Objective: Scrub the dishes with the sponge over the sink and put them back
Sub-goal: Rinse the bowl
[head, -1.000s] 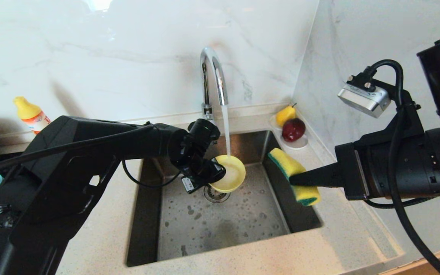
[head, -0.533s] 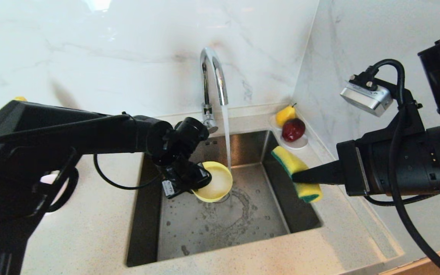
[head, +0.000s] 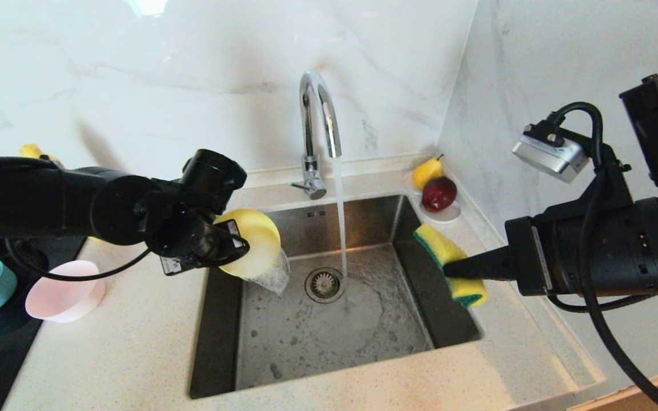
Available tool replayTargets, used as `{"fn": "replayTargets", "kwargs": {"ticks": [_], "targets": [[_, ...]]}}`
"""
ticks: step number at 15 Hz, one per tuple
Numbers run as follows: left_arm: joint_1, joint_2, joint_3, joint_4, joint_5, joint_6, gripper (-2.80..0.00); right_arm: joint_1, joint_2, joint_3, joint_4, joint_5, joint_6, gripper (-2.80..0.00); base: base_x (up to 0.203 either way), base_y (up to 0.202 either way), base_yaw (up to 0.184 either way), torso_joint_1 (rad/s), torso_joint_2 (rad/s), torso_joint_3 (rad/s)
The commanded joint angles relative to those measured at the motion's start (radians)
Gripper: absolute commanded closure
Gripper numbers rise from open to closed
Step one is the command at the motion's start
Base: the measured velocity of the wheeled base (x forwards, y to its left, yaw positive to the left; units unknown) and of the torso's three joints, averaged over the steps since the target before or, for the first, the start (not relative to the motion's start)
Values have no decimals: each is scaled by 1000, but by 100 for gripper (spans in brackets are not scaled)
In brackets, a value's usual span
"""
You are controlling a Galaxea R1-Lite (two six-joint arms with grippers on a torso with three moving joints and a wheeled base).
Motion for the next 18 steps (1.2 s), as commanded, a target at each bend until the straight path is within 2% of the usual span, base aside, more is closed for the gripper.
{"fn": "replayTargets", "kwargs": {"ticks": [1, 5, 7, 9, 10, 12, 14, 18], "targets": [[24, -94, 107, -304, 38, 120, 0, 0, 2, 15, 2, 2, 3, 0, 0, 0, 0, 0, 0, 0], [34, -137, 251, -855, 53, 429, 0, 0, 13, 14, 2, 7, 2, 0, 0, 0, 0, 0, 0, 0], [41, -141, 296, -1063, 51, 533, 0, 0, 12, 17, 2, 9, 3, 0, 0, 0, 0, 0, 0, 0], [48, -148, 308, -1232, 37, 611, 0, 0, 9, 17, 2, 7, 4, 0, 0, 0, 0, 0, 0, 0], [49, -162, 309, -1279, 18, 653, 0, 0, 9, 17, 2, 8, 5, 0, 0, 0, 0, 0, 0, 0], [49, -207, 311, -1329, -39, 694, 0, 0, 6, 17, 2, 8, 5, 0, 0, 0, 0, 0, 0, 0], [49, -257, 313, -1340, -96, 707, 0, 0, 3, 12, 4, 7, 7, 0, 0, 0, 0, 0, 0, 0], [49, -307, 341, -1339, -140, 715, 0, 1, -1, 11, 4, 9, 7, 0, 0, 0, 0, 0, 0, 0]]}}
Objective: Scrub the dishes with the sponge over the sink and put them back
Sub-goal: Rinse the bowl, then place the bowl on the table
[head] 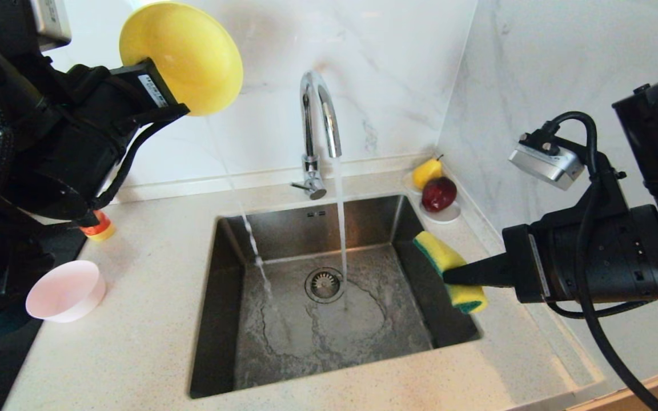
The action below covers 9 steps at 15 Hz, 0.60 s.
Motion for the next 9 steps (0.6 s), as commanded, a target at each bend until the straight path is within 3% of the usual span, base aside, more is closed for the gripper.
{"fn": "replayTargets", "kwargs": {"ticks": [1, 3, 5, 7, 9], "targets": [[2, -23, 26, -5, 1, -1, 0, 1, -2, 0, 2, 1, 3, 0, 0, 0, 0, 0, 0, 0], [7, -23, 48, 22, 1, -5, 0, 1, -9, 1, 2, -3, 3, 0, 0, 0, 0, 0, 0, 0], [46, -19, 58, 142, 4, -10, 0, 1, -12, 4, 4, -4, 3, 0, 0, 0, 0, 0, 0, 0], [100, -31, 56, 425, 6, -41, 0, -5, -18, 19, 3, -6, -4, 0, 0, 0, 0, 0, 0, 0], [150, -62, 4, 818, -4, -116, 0, -22, -15, 29, 2, -6, -8, 0, 0, 0, 0, 0, 0, 0]]}}
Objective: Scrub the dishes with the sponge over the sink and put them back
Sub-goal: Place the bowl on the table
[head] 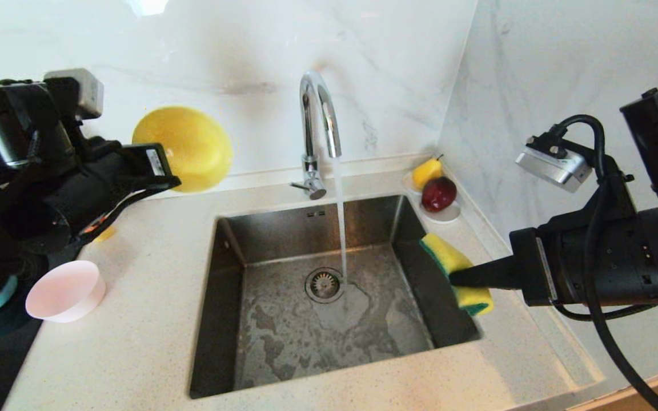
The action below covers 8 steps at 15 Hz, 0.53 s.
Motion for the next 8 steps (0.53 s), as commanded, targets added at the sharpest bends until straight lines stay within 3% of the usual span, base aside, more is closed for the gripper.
{"fn": "replayTargets", "kwargs": {"ticks": [1, 2, 4, 6, 8], "targets": [[65, -48, -81, 536, -30, -88, 0, -10, 3, 12, 2, 1, 1, 0, 0, 0, 0, 0, 0, 0], [109, -74, -133, 711, -81, -127, 0, -14, 4, 18, 1, 1, 2, 0, 0, 0, 0, 0, 0, 0], [277, -112, -232, 955, -262, -171, 0, -31, 12, 20, 1, 7, 1, 0, 0, 0, 0, 0, 0, 0], [409, -115, -283, 1092, -356, -204, 0, -38, 13, 19, 1, 7, 1, 0, 0, 0, 0, 0, 0, 0], [480, -108, -257, 1126, -381, -299, 0, -44, 18, 20, 1, 7, 1, 0, 0, 0, 0, 0, 0, 0]]}}
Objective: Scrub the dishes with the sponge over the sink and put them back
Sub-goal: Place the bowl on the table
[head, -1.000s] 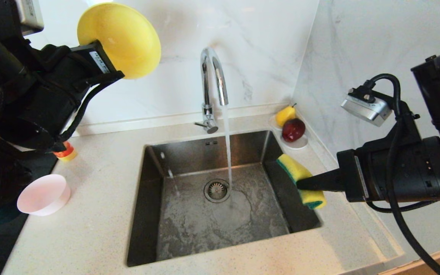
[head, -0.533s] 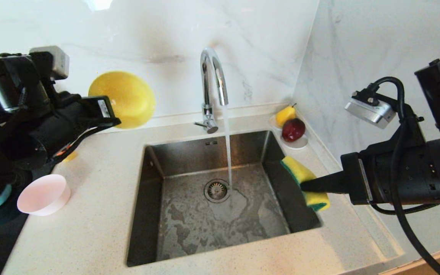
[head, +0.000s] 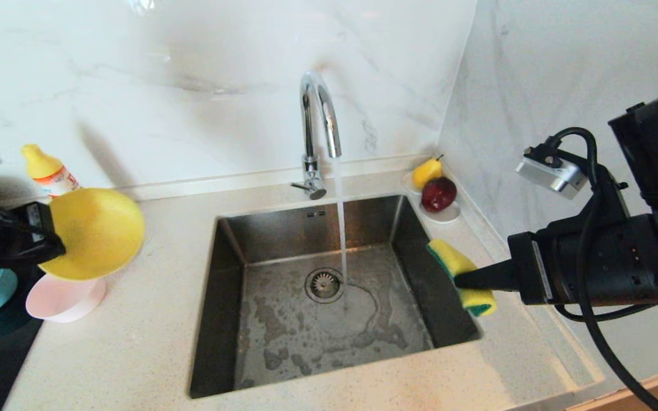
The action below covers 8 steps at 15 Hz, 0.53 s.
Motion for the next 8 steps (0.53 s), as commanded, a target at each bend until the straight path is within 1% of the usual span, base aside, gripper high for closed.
{"fn": "replayTargets", "kwargs": {"ticks": [1, 3, 5, 6, 8], "targets": [[74, 1, 32, 48, -11, -99, 0, -6, 9, 2, 2, 1, 3, 0, 0, 0, 0, 0, 0, 0], [88, 14, 98, 43, -10, -152, 0, -6, 12, 2, 2, 1, 3, 0, 0, 0, 0, 0, 0, 0], [140, 63, 130, 47, -9, -238, 0, -6, 15, 2, 2, 2, 3, 0, 0, 0, 0, 0, 0, 0], [162, 79, 152, 49, -9, -253, 0, -8, 17, 2, 2, 3, 3, 0, 0, 0, 0, 0, 0, 0], [191, 101, 201, 40, -9, -258, 0, -6, 22, 0, 2, 3, 3, 0, 0, 0, 0, 0, 0, 0]]}}
